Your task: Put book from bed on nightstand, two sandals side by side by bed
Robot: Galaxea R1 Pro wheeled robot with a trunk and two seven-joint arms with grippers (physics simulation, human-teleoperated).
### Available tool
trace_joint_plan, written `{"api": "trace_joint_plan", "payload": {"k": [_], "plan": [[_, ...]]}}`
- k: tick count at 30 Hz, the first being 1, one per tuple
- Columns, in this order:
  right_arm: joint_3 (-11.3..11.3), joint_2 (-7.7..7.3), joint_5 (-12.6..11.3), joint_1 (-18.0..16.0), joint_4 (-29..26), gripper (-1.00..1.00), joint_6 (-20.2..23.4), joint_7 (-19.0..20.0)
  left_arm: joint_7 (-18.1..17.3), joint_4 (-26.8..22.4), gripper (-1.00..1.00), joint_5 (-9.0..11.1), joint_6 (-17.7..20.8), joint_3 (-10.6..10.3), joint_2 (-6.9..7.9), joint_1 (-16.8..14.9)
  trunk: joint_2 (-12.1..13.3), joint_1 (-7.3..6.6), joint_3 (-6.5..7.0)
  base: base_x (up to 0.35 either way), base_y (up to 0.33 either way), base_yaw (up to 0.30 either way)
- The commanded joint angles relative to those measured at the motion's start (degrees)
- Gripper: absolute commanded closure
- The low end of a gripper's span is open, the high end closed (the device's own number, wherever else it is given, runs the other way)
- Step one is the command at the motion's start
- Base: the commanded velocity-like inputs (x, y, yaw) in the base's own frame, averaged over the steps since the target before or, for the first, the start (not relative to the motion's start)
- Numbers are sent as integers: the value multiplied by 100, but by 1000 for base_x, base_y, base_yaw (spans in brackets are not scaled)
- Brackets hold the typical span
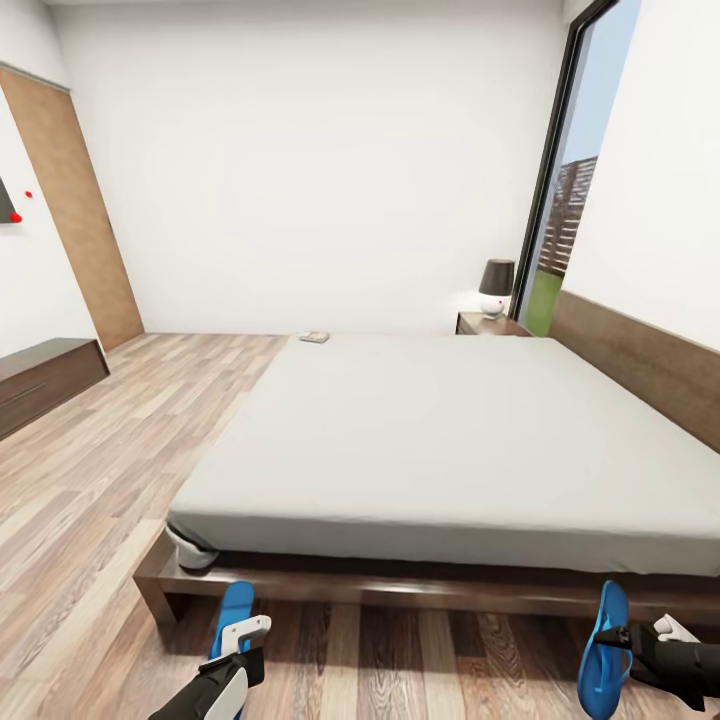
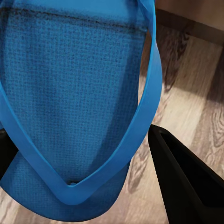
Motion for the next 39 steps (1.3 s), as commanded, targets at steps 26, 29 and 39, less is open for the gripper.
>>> {"api": "trace_joint_plan", "payload": {"k": [26, 29, 39], "plan": [[3, -3, -1, -4, -1, 100, 21, 17, 40, -14, 100, 36, 30, -48, 4, -2, -1047, 571, -473, 0, 0, 0], [3, -3, 0, -4, -1, 100, 21, 17, 40, -14, 100, 36, 30, -48, 4, -2, -1167, 637, -527, 0, 0, 0], [3, -1, -4, -4, -1, 100, 21, 17, 40, -14, 100, 36, 30, -48, 4, -1, -1568, 857, -706, 0, 0, 0]]}}
